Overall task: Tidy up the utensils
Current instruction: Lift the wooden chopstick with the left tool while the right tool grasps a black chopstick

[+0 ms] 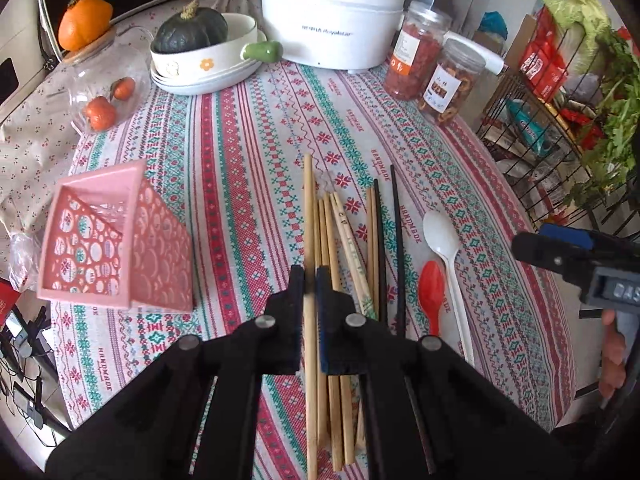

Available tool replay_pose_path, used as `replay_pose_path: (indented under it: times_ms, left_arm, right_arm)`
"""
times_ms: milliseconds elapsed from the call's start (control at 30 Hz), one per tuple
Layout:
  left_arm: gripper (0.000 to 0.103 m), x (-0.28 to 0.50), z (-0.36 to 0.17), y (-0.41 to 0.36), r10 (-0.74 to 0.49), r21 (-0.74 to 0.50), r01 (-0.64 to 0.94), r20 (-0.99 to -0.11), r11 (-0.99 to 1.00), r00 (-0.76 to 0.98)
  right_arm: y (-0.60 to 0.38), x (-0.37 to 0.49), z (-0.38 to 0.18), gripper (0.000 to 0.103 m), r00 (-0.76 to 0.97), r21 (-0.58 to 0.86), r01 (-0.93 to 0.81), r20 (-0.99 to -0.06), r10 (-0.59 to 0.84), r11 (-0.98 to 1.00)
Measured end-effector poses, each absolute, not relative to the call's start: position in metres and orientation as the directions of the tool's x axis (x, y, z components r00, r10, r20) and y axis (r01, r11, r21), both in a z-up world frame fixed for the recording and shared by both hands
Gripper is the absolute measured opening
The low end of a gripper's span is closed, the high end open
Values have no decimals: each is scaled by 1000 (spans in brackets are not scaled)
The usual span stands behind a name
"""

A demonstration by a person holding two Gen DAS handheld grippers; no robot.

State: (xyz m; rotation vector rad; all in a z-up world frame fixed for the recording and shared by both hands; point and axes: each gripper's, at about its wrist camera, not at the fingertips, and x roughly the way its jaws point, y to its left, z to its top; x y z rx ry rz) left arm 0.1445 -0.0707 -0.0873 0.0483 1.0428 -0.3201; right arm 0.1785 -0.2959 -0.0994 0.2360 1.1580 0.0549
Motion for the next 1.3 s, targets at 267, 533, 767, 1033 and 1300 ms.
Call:
replay_pose_path:
  times_ms: [267,533,767,1033,1300]
  left_arm:
    - [7,112,-46,-22,-350,-258,241,-767,935,537]
    - [7,96,-39,-4,-394,-302,254,-744,919,540]
    - [7,94,-34,1,-409,-313,265,-728,912,550]
    - [7,92,-27,8,-397,-304,255,-711,918,581]
    - [7,77,14,28,-375,-279,255,-589,926,716]
  right_arm:
    - [-262,200,-118,51,368,245,53,-906,209,968]
    - [-240,231,-148,22,345,237,53,-916,205,970]
    - [-231,250,-171,19,323,223,47,-926,196,974]
    - [-223,246,-169,7,377,199,38,-911,170,979]
    - [-228,214,-105,5,519,256,1,-826,218,967]
